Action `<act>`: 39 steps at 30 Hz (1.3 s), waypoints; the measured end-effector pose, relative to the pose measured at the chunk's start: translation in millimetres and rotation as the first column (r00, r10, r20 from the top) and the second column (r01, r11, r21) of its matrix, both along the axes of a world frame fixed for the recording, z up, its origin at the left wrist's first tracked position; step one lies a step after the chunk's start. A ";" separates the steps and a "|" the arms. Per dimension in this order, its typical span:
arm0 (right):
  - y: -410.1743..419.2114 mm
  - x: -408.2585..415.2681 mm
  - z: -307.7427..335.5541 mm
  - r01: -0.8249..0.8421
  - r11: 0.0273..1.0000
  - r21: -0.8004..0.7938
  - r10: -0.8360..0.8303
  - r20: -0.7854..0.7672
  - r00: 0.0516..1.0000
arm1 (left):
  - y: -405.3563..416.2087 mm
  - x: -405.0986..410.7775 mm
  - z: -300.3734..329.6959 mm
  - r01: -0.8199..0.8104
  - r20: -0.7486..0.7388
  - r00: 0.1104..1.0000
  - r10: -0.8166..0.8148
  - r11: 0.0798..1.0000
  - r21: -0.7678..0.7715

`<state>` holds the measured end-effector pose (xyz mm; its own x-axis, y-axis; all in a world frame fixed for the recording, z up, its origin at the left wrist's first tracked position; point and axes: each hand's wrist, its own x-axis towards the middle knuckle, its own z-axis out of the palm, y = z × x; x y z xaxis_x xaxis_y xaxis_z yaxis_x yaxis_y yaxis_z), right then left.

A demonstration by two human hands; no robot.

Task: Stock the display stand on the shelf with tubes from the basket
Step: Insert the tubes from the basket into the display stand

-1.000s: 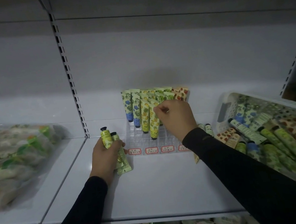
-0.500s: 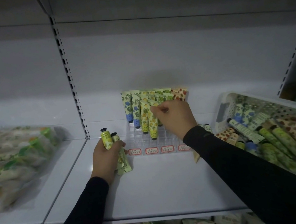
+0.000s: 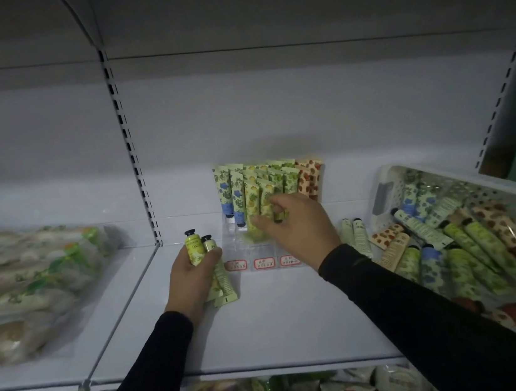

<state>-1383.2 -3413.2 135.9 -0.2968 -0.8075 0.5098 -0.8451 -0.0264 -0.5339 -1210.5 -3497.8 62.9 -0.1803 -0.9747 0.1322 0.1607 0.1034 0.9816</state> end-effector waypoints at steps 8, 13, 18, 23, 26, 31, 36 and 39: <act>-14.0 7.4 -20.9 -0.089 0.985 0.144 0.106 -0.112 0.988 | -0.6 0.5 -3.5 0.027 -0.001 1.000 -0.027 1.000 -0.013; 2.1 2.7 -29.7 -0.231 0.921 0.314 0.272 -0.092 0.958 | -2.9 0.6 -5.3 0.036 -0.006 0.999 -0.037 0.999 -0.021; 20.8 4.1 -35.1 -0.283 0.848 0.449 0.358 -0.091 0.929 | -1.9 -0.5 -4.7 0.041 -0.027 0.999 -0.042 0.999 -0.015; 34.8 13.9 -39.9 -0.295 0.783 0.548 0.420 -0.116 0.900 | -3.0 -0.3 -5.6 0.028 -0.017 0.999 -0.028 0.999 -0.019; 35.6 15.6 -38.7 -0.267 0.799 0.539 0.397 -0.139 0.907 | -1.2 0.2 -5.1 0.023 -0.020 1.000 -0.023 1.000 -0.017; 42.6 6.4 -33.4 -0.231 0.839 0.493 0.360 -0.183 0.915 | -3.4 1.9 -8.1 0.019 -0.018 1.000 -0.019 1.000 -0.012; 57.5 -11.5 -44.8 -0.230 0.798 0.556 0.381 -0.171 0.908 | -5.9 1.6 -10.0 0.017 -0.019 1.000 -0.017 1.000 -0.003; 61.0 -19.6 -36.2 -0.239 0.852 0.465 0.329 -0.123 0.936 | -6.1 1.3 -10.3 0.012 -0.020 1.000 -0.011 1.000 0.007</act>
<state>-1402.8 -3352.2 99.7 0.0466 -0.9931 0.1077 -0.9228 -0.0840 -0.3760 -1209.2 -3503.9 52.5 -0.1889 -0.9735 0.1291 0.1811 0.0947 0.9789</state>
